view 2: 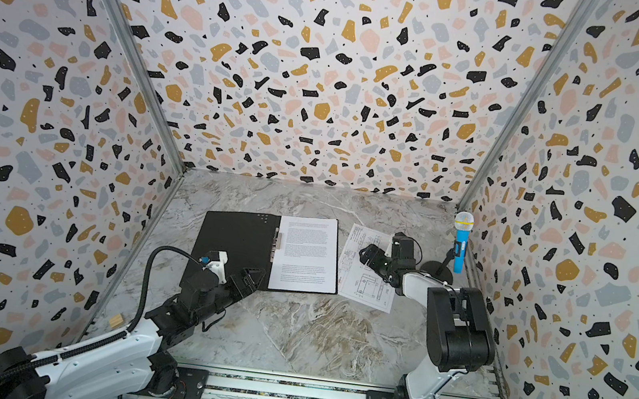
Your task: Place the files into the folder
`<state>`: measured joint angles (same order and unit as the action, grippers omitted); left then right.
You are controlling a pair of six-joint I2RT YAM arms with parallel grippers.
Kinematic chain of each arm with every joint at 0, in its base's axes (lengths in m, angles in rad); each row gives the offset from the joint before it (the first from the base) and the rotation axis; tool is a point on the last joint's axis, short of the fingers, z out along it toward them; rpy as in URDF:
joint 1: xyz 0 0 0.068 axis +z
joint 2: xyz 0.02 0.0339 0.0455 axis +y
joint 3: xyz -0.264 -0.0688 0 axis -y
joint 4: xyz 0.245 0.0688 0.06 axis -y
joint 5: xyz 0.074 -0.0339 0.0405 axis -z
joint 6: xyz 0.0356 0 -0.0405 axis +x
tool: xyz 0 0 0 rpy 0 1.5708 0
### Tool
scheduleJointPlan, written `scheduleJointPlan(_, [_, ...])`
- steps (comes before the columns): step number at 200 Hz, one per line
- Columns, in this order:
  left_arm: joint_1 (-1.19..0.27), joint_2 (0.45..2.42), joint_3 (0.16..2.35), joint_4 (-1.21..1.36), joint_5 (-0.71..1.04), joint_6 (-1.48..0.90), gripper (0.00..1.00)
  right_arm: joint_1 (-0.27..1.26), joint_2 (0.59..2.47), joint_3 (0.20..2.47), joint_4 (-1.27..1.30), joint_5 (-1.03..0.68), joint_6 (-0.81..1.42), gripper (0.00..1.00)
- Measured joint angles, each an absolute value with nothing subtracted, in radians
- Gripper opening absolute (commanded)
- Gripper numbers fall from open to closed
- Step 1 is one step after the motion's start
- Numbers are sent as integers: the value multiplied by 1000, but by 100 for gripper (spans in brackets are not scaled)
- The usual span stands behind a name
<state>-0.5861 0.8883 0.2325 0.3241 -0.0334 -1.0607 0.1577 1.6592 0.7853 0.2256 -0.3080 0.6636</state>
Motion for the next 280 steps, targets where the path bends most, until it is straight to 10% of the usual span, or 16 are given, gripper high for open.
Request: scheduleJointPlan(280, [-731,1294,583,429,2,-941,100,11,1325,529,149,-371,553,91])
